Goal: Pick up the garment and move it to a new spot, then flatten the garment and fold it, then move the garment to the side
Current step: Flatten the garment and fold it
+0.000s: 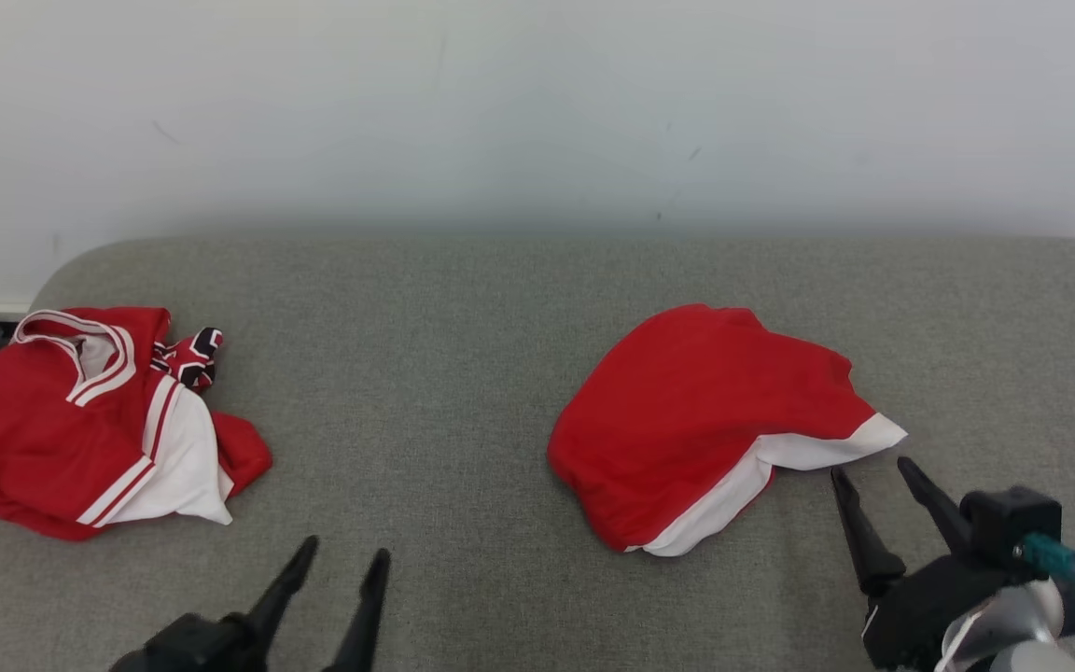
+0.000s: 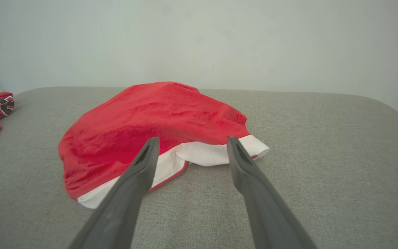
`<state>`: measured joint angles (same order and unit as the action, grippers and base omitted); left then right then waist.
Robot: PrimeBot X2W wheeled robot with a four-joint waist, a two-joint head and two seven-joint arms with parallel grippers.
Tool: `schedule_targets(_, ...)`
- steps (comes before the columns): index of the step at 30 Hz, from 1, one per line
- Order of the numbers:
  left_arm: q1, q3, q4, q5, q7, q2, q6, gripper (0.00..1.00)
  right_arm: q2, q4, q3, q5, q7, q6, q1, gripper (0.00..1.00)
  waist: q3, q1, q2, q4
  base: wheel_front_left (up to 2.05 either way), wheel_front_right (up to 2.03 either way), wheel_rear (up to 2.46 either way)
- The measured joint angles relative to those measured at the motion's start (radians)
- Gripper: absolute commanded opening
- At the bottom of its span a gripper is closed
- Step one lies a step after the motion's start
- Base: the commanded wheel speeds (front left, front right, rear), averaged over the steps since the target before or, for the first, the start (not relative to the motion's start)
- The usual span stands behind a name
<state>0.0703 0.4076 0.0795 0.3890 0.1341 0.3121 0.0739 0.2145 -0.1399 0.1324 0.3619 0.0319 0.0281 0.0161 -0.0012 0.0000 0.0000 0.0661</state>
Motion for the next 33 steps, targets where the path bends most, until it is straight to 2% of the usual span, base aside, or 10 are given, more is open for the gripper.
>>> schedule_targets(5,-0.106,0.149,-0.062,0.02,-0.148,-0.029,-0.12,1.0,0.057,-0.034,-0.005,0.01,-0.136,-0.025,0.11,1.0,0.034,0.0001,0.0,-0.003,0.0,0.0,0.0)
schedule_targets(8,-0.217,0.232,-0.132,0.034,-0.257,-0.094,-0.181,1.0,0.102,-0.078,-0.039,0.051,-0.233,-0.035,0.181,1.0,0.069,0.0002,0.0,-0.001,0.0,0.0,0.0)
schedule_targets(13,-0.374,0.294,-0.234,0.055,-0.361,-0.181,-0.185,1.0,0.156,-0.132,-0.068,0.068,-0.343,-0.037,0.243,1.0,0.114,0.0002,0.0001,0.012,0.0,0.0,0.0)
schedule_targets(17,-0.419,0.337,-0.31,0.064,-0.425,-0.227,-0.189,1.0,0.173,-0.153,-0.071,0.073,-0.406,-0.037,0.306,1.0,0.148,0.0002,0.0001,0.028,0.0,0.0,0.0)
schedule_targets(24,-0.451,0.356,-0.403,0.089,-0.456,-0.257,-0.19,1.0,0.191,-0.166,-0.071,0.074,-0.474,-0.035,0.37,1.0,0.207,0.0002,0.0001,0.053,0.0,0.0,0.0)
schedule_targets(33,-0.525,0.396,-0.458,0.128,-0.431,-0.268,-0.19,1.0,0.202,-0.202,-0.073,0.074,-0.509,-0.023,0.386,1.0,0.262,0.0002,0.0001,0.073,0.0,0.0,0.0)
